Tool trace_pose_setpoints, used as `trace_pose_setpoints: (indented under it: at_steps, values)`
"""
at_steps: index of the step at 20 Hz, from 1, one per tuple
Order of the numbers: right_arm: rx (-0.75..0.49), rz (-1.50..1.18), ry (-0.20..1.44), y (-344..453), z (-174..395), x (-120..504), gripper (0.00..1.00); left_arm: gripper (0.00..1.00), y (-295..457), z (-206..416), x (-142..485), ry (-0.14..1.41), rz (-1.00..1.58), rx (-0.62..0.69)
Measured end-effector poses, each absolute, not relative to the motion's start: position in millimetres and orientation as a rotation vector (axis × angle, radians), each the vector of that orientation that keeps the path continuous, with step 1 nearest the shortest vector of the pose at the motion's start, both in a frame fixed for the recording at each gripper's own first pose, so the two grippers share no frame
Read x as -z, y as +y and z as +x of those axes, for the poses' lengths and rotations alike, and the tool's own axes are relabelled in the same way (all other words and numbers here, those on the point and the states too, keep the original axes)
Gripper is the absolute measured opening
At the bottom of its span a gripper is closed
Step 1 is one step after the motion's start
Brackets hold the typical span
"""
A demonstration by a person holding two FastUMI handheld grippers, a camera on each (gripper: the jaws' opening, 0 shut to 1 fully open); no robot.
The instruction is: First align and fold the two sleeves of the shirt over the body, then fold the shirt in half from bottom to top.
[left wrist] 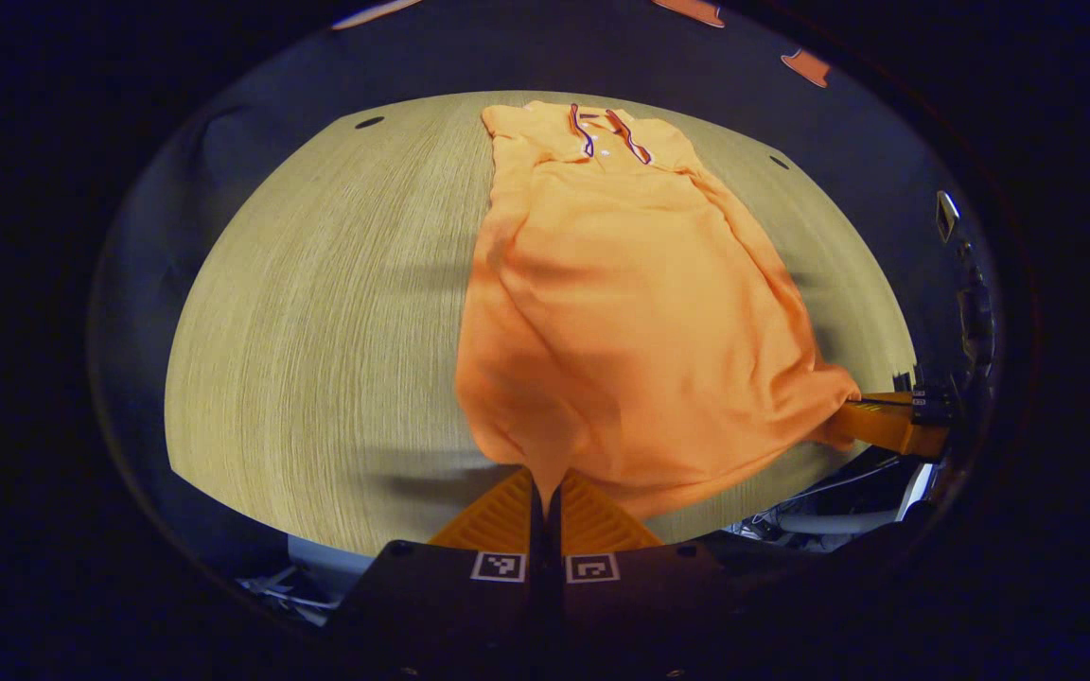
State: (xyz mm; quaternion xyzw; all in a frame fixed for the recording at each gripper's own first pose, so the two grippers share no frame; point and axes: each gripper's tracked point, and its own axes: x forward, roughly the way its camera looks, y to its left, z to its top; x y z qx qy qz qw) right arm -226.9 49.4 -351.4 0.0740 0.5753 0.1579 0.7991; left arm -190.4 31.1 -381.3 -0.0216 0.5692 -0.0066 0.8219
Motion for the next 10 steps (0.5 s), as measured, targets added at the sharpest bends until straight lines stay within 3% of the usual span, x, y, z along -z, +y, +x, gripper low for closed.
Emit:
trace_pose_setpoints:
  at_steps: [10]
  values:
    - [-0.354, 0.157, 1.132, 40, -187, 326, 0.05, 0.01, 34, -144, 345, 1.100, -0.091, -0.016]
